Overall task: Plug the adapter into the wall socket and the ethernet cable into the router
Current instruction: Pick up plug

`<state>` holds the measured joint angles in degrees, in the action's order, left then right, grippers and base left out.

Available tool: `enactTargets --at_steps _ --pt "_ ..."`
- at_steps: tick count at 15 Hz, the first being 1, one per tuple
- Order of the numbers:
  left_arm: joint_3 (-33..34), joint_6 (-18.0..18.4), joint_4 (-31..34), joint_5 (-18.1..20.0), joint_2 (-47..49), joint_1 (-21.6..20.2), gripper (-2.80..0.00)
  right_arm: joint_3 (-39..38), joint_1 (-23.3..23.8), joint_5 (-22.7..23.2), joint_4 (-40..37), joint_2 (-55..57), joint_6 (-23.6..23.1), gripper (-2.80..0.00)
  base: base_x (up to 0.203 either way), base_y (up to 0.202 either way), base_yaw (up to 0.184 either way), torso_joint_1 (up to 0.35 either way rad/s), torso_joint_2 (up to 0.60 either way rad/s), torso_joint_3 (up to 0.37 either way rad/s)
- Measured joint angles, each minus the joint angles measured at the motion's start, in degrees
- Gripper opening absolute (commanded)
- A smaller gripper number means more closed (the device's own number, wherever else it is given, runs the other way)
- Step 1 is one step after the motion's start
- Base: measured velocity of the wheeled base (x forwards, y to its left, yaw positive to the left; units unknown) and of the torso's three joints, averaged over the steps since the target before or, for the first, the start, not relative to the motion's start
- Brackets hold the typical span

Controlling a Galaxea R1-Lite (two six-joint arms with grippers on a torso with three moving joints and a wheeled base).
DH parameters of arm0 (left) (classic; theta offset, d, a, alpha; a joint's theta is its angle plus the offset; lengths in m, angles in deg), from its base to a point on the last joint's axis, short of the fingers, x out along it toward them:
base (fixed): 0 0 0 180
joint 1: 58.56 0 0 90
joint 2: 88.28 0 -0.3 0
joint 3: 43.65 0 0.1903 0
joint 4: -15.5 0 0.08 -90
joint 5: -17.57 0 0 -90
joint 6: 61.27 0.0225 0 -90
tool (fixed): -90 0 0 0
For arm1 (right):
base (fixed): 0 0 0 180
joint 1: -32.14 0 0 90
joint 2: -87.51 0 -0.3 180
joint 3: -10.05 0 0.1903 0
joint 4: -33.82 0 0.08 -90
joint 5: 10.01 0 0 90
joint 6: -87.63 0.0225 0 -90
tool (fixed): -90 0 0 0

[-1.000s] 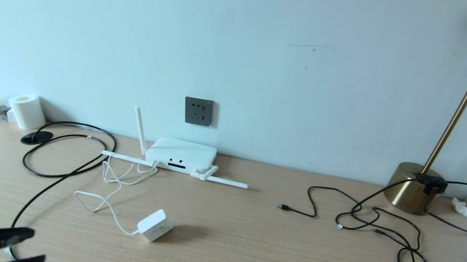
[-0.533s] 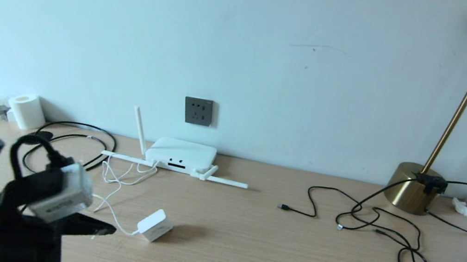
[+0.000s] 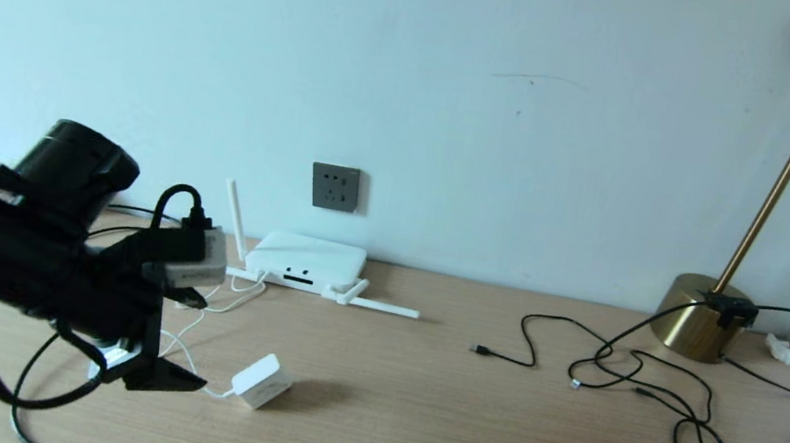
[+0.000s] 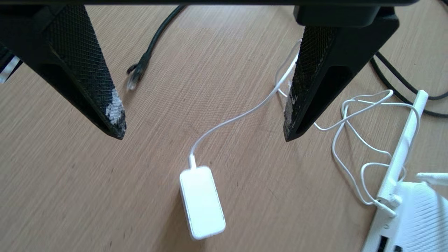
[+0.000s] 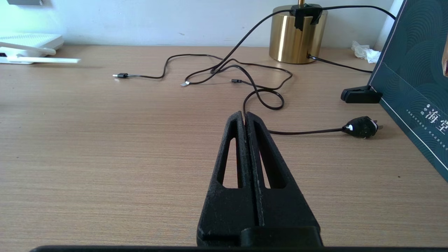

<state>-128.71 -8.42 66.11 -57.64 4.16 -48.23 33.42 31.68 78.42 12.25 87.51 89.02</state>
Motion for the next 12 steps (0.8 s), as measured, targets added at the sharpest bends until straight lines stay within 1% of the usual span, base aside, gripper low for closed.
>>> enactTargets --at_steps 1,2,4,6,8,10,12 --pt "-1.6 2.1 1.7 -0.1 1.4 -0.4 0.00 0.0 0.0 0.0 0.0 0.0 0.0 -2.80 0.000 0.000 0.000 0.000 0.00 0.000" --pt "-2.6 3.0 2.1 0.0 2.7 -0.6 0.00 0.0 0.0 0.0 0.0 0.0 0.0 -2.80 0.000 0.000 0.000 0.000 0.00 0.000" --pt "-3.5 3.2 2.3 0.2 4.8 -0.5 0.00 0.0 0.0 0.0 0.0 0.0 0.0 -2.80 0.000 0.000 0.000 0.000 0.00 0.000" --pt "-4.4 3.2 2.5 0.3 6.9 0.1 0.00 0.0 0.0 0.0 0.0 0.0 -0.1 -2.80 0.000 0.000 0.000 0.000 0.00 0.000" --pt "-6.1 3.0 2.5 0.3 9.1 1.8 0.00 0.0 0.0 0.0 0.0 0.0 -0.1 -2.80 0.000 0.000 0.000 0.000 0.00 0.000" --pt "-8.2 1.5 3.2 0.3 11.2 4.1 0.00 0.0 0.0 0.0 0.0 0.0 -0.1 -2.80 0.000 0.000 0.000 0.000 0.00 0.000" --pt "-9.7 0.2 4.0 0.1 13.3 5.1 0.00 0.0 0.0 0.0 0.0 0.0 0.0 -2.80 0.000 0.000 0.000 0.000 0.00 0.000"
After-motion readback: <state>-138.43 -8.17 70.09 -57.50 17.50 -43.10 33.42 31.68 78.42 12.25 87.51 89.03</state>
